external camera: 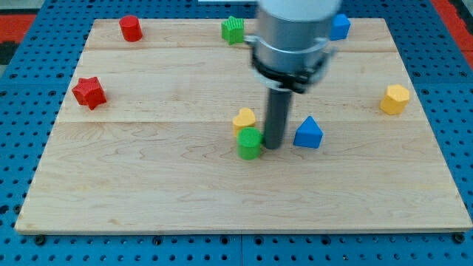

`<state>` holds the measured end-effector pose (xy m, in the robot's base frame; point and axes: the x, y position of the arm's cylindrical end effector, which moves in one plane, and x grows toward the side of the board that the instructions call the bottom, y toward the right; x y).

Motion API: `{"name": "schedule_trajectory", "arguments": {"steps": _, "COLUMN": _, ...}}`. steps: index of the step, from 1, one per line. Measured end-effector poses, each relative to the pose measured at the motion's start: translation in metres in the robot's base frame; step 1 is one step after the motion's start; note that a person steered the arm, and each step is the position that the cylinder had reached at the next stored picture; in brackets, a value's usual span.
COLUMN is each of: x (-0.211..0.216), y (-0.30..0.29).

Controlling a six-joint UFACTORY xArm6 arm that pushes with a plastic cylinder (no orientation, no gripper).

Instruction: Move yellow heart to the bottom right

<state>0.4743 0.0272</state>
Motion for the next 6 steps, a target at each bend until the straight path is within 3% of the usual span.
{"name": "schedule_trajectory", "arguments": {"steps": 2, "x": -0.086, "y": -0.020}}
{"name": "schedule_trajectory", "arguments": {"steps": 3, "x": -0.085, "y": -0.065}}
{"name": "schedule_trajectory", "arguments": {"steps": 6, "x": 0.044, "y": -0.022}}
